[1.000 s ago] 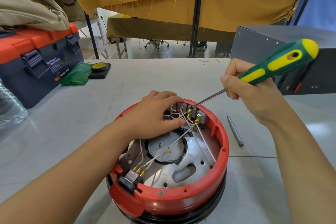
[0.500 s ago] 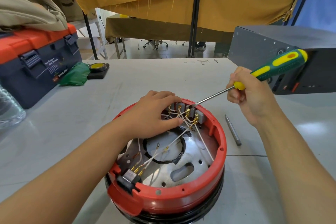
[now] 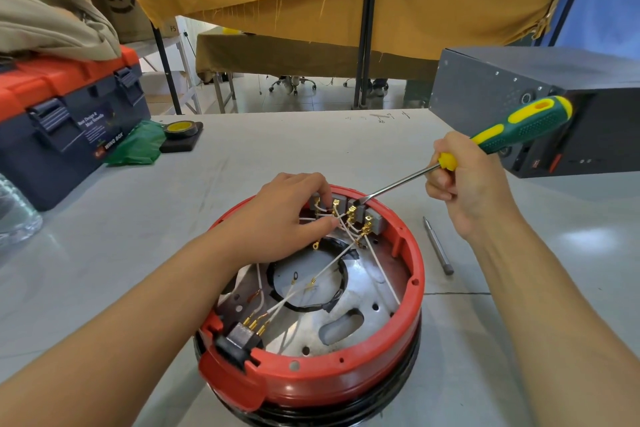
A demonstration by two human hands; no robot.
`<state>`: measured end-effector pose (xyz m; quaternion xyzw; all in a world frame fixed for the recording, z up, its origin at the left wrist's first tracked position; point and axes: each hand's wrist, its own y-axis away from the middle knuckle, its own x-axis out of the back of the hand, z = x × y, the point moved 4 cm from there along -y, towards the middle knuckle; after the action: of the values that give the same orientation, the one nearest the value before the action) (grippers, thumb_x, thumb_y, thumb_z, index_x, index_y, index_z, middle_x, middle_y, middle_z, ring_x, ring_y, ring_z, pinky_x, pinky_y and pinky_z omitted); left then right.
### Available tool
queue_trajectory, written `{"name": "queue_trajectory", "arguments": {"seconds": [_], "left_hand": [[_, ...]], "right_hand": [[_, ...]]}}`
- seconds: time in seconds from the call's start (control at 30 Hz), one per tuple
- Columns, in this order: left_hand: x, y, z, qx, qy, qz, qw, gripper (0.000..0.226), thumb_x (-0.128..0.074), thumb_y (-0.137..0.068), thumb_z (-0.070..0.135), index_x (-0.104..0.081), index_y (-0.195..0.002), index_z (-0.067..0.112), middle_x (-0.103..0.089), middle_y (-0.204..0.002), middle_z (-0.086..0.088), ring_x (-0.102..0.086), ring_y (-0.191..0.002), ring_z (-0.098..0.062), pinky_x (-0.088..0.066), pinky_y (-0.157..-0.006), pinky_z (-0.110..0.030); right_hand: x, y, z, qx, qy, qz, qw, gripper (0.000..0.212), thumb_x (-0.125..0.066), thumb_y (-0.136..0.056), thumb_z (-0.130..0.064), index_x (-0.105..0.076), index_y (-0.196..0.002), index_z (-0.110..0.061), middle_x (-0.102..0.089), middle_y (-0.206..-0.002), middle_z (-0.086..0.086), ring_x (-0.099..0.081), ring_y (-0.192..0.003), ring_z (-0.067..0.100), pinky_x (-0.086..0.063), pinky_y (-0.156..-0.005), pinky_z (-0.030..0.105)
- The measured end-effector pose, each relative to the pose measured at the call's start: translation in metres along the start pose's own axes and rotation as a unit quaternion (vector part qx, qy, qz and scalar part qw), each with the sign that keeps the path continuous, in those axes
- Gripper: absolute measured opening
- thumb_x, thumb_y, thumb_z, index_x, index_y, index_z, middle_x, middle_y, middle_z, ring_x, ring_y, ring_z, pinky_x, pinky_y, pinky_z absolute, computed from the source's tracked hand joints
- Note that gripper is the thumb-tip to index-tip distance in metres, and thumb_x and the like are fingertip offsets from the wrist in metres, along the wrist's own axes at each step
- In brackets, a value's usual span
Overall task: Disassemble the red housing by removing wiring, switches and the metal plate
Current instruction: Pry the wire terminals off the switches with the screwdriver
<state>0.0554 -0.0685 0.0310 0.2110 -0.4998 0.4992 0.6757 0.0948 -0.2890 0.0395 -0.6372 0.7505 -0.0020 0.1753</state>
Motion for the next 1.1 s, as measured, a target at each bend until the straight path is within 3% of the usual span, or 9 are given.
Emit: {"name": "queue_trajectory", "arguments": {"seconds": [0.13,0.2,0.33,0.4,0.87,1.1], "left_hand": [[0.002,0.0,0.003,-0.028,0.006,0.016,0.999,0.013,-0.057,-0.087,0.039,-0.054,-0.088,0.026,-0.054,-0.088,0.012,-0.047,-0.088,-0.006,-0.034,-0.073,-0.027],[0.003,0.0,0.004,-0.035,0.015,0.024,0.999,0.012,-0.059,-0.087,0.036,-0.055,-0.087,0.024,-0.053,-0.086,0.012,-0.047,-0.083,-0.006,-0.033,-0.071,-0.026],[0.002,0.0,0.002,-0.014,0.026,0.013,0.999,0.011,-0.061,-0.086,0.036,-0.059,-0.082,0.026,-0.054,-0.126,0.004,-0.046,-0.119,-0.008,-0.036,-0.094,-0.026],[0.001,0.001,0.002,-0.003,0.018,-0.001,1.0,0.012,-0.061,-0.085,0.038,-0.06,-0.078,0.028,-0.046,-0.136,0.006,-0.041,-0.125,-0.007,-0.033,-0.098,-0.026],[0.002,0.001,0.003,0.011,0.012,-0.006,1.0,0.022,-0.062,-0.085,0.038,-0.064,-0.072,0.021,-0.042,-0.14,0.007,-0.038,-0.127,-0.008,-0.032,-0.104,-0.031],[0.001,0.001,0.002,0.014,0.006,-0.009,1.0,0.023,-0.063,-0.086,0.038,-0.067,-0.074,0.019,-0.042,-0.14,0.008,-0.038,-0.126,-0.007,-0.031,-0.101,-0.026]], "right_hand": [[0.0,0.002,-0.003,0.014,0.002,0.002,1.0,0.029,-0.051,-0.066,-0.018,-0.035,-0.042,-0.024,-0.029,-0.042,-0.006,-0.022,-0.036,0.01,-0.019,-0.04,0.015],[-0.002,0.005,-0.008,0.041,0.014,-0.016,0.999,0.033,-0.051,-0.068,-0.017,-0.036,-0.039,-0.024,-0.031,-0.044,-0.006,-0.025,-0.037,0.01,-0.022,-0.04,0.014],[-0.004,0.009,-0.015,0.079,0.047,-0.048,0.995,0.031,-0.053,-0.073,-0.02,-0.039,-0.046,-0.024,-0.034,-0.045,-0.006,-0.031,-0.039,0.009,-0.028,-0.04,0.013],[-0.005,0.01,-0.016,0.086,0.059,-0.061,0.993,0.032,-0.053,-0.075,-0.02,-0.04,-0.046,-0.025,-0.034,-0.046,-0.007,-0.032,-0.04,0.009,-0.029,-0.04,0.014],[-0.007,0.016,-0.023,0.114,0.096,-0.09,0.985,0.03,-0.05,-0.075,-0.017,-0.043,-0.047,-0.025,-0.036,-0.047,-0.01,-0.032,-0.042,0.009,-0.03,-0.042,0.014],[-0.007,0.016,-0.022,0.118,0.092,-0.088,0.985,0.032,-0.051,-0.077,-0.017,-0.043,-0.047,-0.025,-0.036,-0.046,-0.01,-0.033,-0.041,0.009,-0.031,-0.042,0.015]]}}
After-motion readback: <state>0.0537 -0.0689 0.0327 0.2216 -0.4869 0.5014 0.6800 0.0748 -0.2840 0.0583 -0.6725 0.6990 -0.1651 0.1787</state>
